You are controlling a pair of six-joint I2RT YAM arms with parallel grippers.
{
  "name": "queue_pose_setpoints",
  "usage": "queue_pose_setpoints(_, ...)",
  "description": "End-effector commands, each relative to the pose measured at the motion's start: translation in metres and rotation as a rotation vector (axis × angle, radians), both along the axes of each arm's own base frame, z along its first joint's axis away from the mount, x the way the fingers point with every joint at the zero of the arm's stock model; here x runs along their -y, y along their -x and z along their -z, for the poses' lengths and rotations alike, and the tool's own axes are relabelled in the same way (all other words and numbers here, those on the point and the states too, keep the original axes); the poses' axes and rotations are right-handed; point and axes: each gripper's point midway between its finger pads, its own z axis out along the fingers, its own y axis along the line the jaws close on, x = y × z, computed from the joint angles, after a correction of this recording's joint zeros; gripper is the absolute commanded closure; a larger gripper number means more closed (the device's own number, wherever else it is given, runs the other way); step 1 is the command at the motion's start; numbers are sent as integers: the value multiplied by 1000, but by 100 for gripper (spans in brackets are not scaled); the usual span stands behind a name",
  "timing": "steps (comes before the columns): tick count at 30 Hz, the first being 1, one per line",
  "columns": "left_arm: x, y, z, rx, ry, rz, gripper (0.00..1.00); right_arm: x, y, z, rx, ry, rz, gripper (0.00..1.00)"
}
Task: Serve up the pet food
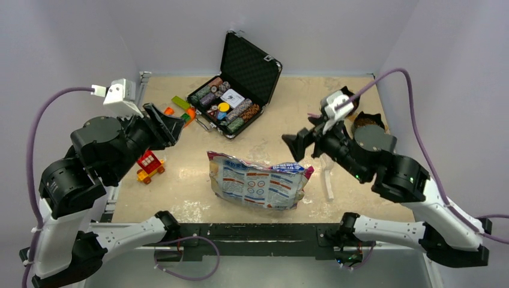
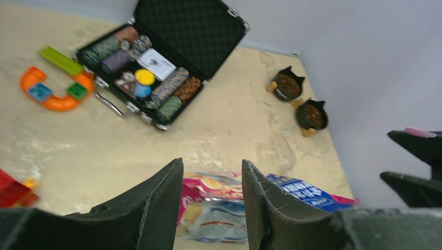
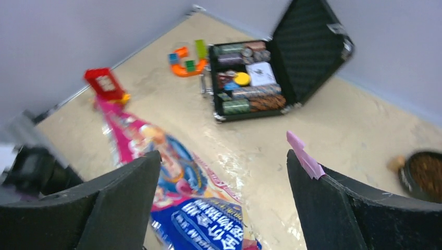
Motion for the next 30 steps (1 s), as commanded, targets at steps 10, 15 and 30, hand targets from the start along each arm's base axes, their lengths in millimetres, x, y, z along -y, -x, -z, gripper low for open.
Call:
queue_pose_setpoints(10, -54, -79, -119, 395, -397, -442, 43, 134, -94, -75, 94, -68, 827, 4)
queue_pose_setpoints(15, -61, -87, -169, 512, -455, -532, 43, 168, -88, -116, 275, 15, 956, 3)
queue_pose_setpoints(30, -55, -82, -157, 479, -328, -494, 43, 199, -68, -101, 181, -62, 1104, 1)
